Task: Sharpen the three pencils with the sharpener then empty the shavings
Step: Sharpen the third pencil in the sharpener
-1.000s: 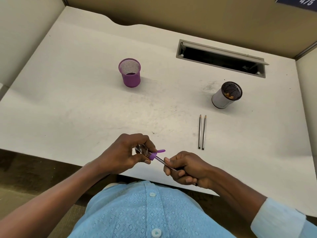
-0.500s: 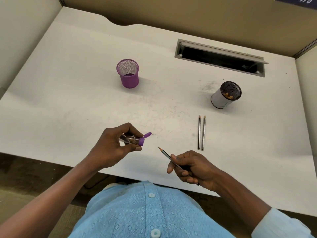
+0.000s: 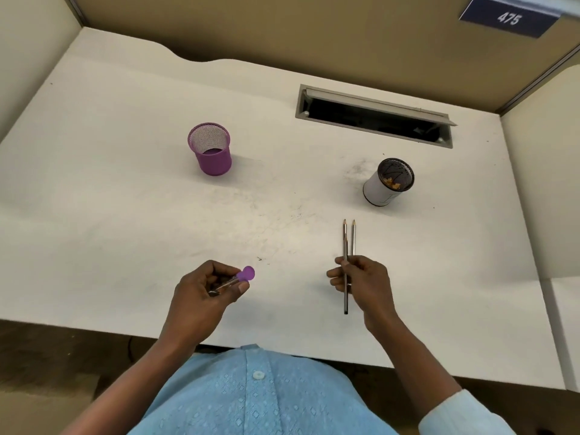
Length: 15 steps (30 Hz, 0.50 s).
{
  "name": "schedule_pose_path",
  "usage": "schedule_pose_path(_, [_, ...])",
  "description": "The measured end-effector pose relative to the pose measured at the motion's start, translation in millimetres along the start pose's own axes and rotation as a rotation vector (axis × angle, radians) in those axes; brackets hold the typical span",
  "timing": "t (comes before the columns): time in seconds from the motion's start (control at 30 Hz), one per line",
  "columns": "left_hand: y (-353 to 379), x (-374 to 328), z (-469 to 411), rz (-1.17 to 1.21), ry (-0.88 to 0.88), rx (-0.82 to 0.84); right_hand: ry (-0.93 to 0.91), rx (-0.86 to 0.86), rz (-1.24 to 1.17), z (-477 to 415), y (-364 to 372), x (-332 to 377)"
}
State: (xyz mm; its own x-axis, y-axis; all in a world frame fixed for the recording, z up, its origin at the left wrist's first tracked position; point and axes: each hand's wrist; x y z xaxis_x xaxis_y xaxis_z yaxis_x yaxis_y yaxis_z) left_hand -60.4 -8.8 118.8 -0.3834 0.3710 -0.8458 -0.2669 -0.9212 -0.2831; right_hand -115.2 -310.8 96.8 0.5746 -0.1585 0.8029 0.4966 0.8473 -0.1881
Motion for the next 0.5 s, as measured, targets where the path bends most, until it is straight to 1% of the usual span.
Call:
schedule_pose_path(0.1, [3.6,0.5,0.7,-0.016,-0.01,0.001,-0.101,-0.196,0.222,-26.7,-12.1,3.9])
schedule_pose_path(0.23, [7.9,-2.8,-1.0,-0.037,0.004,0.027,-0.115,-0.375,0.41,-57.0,-21.8,8.0])
schedule_pose_path(0.37, [11.4,-4.4,-2.9,-0.044,0.001,0.028,-0.09,-0.469,0.495,-75.4,-21.7,9.0])
schedule_pose_path(0.5, [14.3,-6.3,-2.7,-0.05,-0.003,0.029,-0.02,-0.491,0.508,-88.3,-18.3,5.2])
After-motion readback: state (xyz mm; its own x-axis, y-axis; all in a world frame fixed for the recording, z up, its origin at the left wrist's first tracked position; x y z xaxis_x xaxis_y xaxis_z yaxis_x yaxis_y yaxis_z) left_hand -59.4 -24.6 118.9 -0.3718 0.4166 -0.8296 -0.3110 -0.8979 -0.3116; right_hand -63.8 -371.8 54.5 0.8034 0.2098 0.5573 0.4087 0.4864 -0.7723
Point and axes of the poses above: each hand's wrist, its own z-axis away from the middle knuckle, its own y-axis out of the palm, x = y × z, and after that the axes turned 3 degrees about -z, right-handed
